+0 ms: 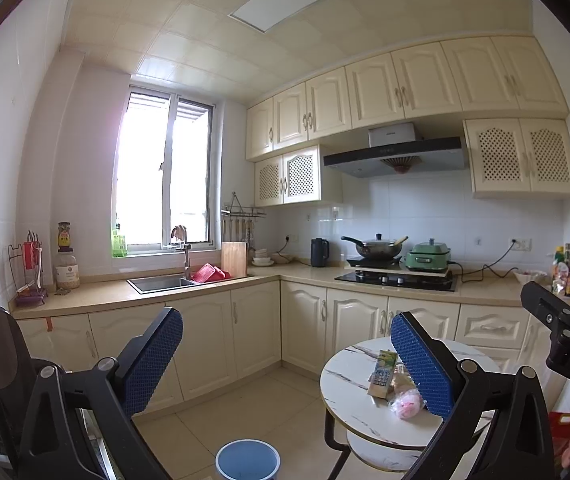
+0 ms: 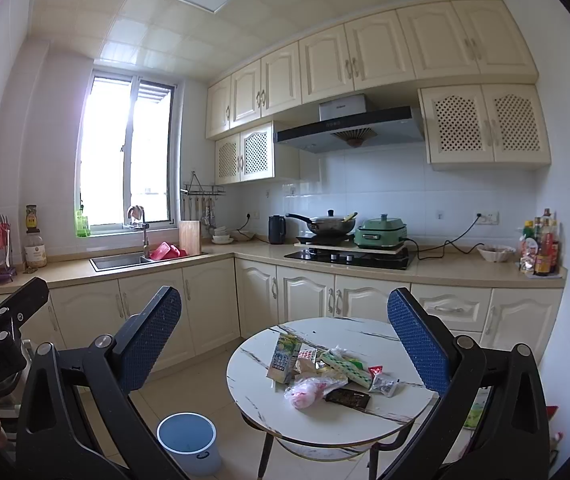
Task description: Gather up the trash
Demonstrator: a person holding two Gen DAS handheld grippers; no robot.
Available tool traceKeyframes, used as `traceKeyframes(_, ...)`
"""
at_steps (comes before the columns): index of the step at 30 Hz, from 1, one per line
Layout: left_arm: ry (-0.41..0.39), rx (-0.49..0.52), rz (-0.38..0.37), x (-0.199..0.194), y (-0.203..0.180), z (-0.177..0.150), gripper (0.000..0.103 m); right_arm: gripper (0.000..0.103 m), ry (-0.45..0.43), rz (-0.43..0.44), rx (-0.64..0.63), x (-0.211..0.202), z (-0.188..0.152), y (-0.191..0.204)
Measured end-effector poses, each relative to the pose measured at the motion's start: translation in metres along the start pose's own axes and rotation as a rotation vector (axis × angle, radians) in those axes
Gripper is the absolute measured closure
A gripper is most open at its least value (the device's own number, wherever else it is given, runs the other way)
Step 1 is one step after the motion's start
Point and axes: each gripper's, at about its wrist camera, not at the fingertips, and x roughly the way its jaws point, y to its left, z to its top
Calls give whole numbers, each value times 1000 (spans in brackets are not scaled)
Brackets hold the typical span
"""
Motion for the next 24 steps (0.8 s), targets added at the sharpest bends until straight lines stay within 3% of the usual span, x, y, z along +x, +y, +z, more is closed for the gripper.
traceKeyframes(24, 6, -2, 22, 7, -4, 0, 1, 0, -1, 2, 8, 5, -4, 0)
